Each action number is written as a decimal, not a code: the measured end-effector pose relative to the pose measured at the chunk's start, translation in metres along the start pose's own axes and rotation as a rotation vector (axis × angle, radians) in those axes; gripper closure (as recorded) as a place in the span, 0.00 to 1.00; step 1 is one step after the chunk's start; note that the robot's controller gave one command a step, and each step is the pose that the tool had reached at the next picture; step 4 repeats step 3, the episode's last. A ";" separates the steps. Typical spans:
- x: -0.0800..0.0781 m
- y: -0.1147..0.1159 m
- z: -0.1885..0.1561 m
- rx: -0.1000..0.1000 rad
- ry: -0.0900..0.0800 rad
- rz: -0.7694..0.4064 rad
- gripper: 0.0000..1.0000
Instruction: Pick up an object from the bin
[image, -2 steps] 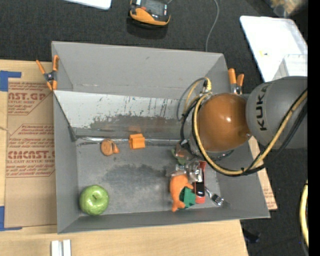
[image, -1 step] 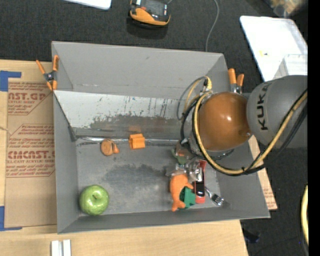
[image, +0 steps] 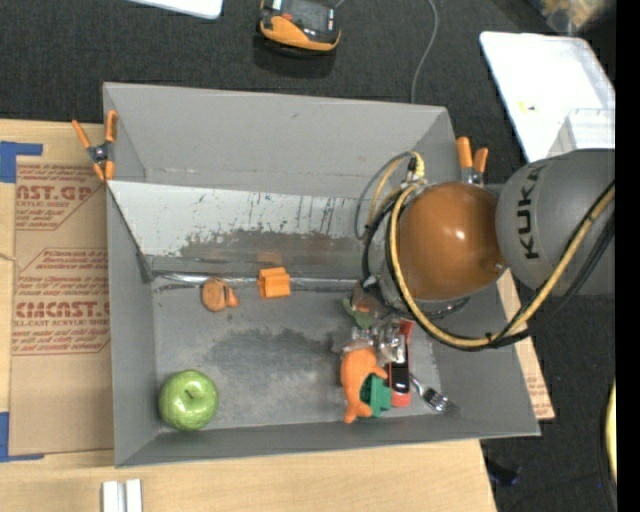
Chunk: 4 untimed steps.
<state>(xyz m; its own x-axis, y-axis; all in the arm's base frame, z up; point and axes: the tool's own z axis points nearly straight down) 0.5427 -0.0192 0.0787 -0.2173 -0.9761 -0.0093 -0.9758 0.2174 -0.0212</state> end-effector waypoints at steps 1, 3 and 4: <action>-0.001 0.001 -0.041 -0.005 -0.001 0.000 1.00; -0.004 -0.001 -0.091 0.000 -0.004 0.001 1.00; -0.004 -0.001 -0.091 0.000 -0.004 0.001 1.00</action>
Offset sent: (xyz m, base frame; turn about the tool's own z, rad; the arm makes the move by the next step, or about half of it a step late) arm -0.0021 0.0011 0.0492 0.0000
